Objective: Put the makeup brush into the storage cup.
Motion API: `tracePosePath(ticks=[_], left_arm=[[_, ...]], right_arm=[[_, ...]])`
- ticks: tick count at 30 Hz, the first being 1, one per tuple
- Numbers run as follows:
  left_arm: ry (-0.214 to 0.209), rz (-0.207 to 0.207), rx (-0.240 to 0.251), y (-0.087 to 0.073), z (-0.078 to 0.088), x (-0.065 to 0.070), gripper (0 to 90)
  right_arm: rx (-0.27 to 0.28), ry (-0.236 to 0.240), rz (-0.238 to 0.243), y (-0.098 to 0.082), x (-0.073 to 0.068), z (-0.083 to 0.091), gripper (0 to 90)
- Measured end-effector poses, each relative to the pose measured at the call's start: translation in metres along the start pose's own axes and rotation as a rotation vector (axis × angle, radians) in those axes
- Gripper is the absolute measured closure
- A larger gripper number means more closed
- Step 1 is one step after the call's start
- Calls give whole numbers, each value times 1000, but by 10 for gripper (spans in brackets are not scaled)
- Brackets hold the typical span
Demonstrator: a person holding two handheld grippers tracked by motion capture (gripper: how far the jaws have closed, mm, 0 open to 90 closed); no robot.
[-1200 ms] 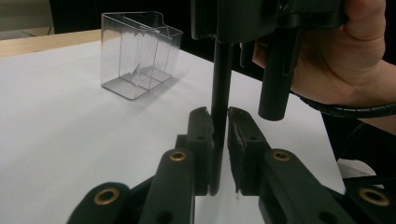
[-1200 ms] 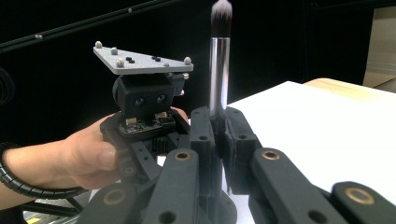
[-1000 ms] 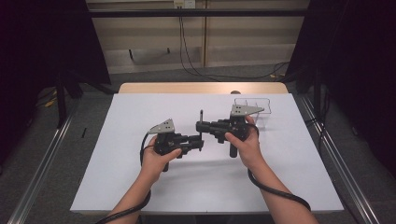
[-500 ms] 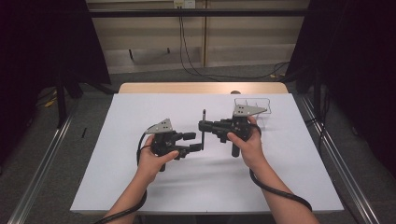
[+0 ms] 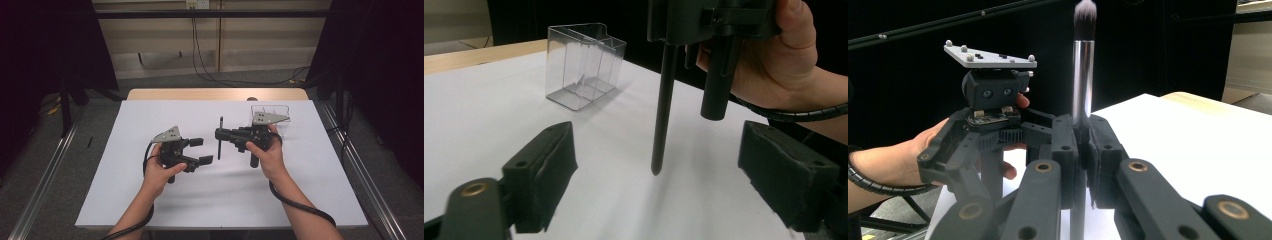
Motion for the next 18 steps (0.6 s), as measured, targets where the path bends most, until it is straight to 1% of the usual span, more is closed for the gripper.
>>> tracePosePath(ticks=[1,6,8,11,12,14,17,18], left_arm=[[9,-4,-5,0,1,0,124],[18,-2,2,1,6,0,68],[35,2,6,1,8,0,51],[40,-4,13,0,12,-1,31],[34,-6,14,-1,14,-1,24],[41,-1,15,-1,16,-1,18],[46,-13,12,-2,19,0,18],[44,-24,7,-3,21,1,18]], right_arm=[[-1,-2,1,0,0,0,847],[3,-7,6,1,1,3,847],[5,-11,10,2,2,4,847],[11,-14,11,2,2,6,847],[11,-15,12,2,3,6,847],[9,-18,12,1,3,7,847],[7,-23,14,0,4,9,847],[6,-24,15,0,5,10,847]])
Point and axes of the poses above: each handheld gripper's, and its own axes: z roughly backward along the jaws, y roughly out of its top, x roughly to its right, the point moved 3 cm from there along -z, roughly forward along the jaws, and after that the axes turned 11 degrees about -y, right-handed, at the moved point
